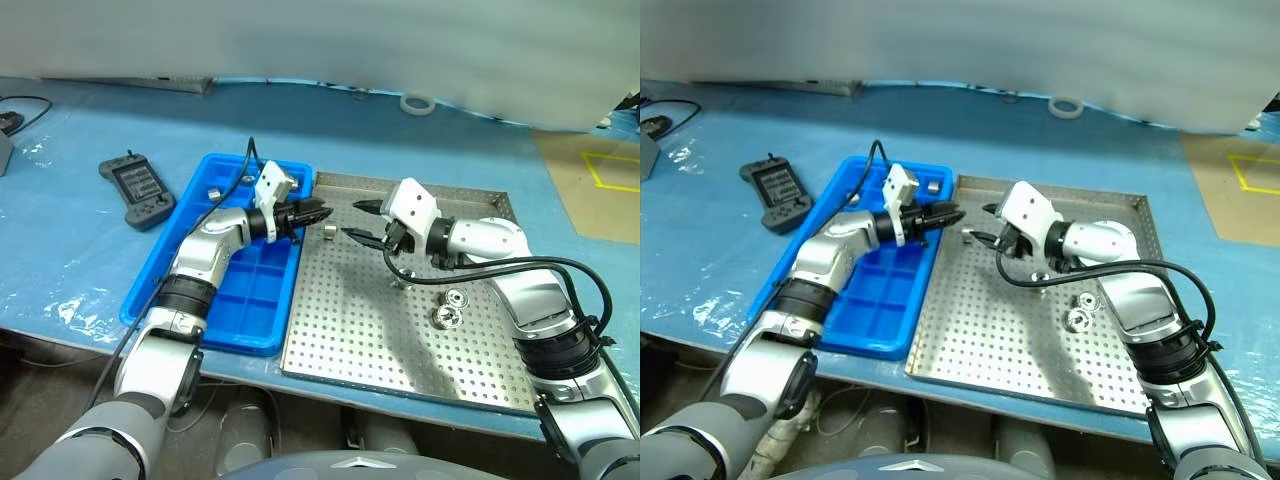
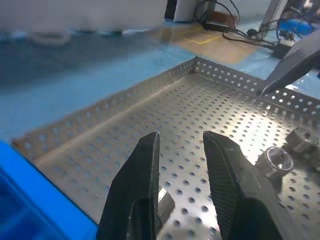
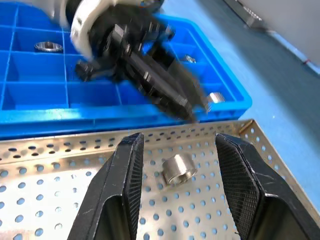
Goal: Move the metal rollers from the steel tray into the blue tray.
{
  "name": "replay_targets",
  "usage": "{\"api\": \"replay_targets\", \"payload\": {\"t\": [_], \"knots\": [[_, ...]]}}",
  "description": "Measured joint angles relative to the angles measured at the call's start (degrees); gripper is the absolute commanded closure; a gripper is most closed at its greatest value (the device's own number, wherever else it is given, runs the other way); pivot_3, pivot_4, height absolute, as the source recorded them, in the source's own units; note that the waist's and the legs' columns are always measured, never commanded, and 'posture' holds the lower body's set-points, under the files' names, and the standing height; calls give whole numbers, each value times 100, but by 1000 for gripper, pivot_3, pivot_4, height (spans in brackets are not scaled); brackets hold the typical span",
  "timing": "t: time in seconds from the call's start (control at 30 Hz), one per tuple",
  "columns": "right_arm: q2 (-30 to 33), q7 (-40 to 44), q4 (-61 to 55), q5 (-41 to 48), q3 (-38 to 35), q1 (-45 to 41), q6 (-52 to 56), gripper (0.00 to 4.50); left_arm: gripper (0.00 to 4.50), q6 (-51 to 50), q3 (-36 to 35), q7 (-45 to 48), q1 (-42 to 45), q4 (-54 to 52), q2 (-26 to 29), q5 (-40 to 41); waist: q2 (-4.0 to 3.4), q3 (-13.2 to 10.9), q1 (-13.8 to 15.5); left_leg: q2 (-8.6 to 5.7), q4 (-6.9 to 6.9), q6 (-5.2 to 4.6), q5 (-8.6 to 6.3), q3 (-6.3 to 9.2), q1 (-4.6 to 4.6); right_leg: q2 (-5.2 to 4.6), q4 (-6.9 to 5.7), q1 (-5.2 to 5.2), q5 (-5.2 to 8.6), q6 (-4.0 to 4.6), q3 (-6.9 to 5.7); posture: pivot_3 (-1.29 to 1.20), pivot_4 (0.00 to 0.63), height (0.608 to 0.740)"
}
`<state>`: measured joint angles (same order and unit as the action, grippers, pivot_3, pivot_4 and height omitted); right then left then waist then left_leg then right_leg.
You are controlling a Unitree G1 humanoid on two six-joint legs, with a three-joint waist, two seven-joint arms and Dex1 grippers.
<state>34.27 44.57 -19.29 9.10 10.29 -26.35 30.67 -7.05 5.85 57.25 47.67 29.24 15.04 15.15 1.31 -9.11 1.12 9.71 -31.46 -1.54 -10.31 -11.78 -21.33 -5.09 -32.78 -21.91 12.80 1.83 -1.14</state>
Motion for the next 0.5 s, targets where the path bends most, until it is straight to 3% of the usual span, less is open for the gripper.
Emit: {"api": "replay_targets", "payload": {"t": [0.1,0.23,0.33,0.5], "knots": [[-16,-80,-89,3,-32,43,33,2134,3058,429,-45,104,859,658,-75,-103,0,0,10,-2,-3,1,0,0,1,-1,-2,1,0,0,0,-217,150,740],[-131,-220,-150,3,-44,60,79,2134,3058,1001,43,-139,2096,2474,-273,-672,-1,2,-12,-5,-7,-1,-2,-1,9,-3,-2,8,0,0,5,-248,150,740],[-315,-390,-175,0,-45,87,112,2134,3058,1032,183,-900,2473,3790,-582,-1210,-1,2,-28,-4,-6,-10,5,-1,7,-2,-3,5,0,0,5,-276,150,740],[-543,-799,-368,-15,-63,364,257,2134,3058,1005,291,-2300,2510,4685,-948,-1865,-1,1,-36,-2,-8,-17,8,-1,-12,-2,-4,-10,-2,0,2,-345,150,740]]}}
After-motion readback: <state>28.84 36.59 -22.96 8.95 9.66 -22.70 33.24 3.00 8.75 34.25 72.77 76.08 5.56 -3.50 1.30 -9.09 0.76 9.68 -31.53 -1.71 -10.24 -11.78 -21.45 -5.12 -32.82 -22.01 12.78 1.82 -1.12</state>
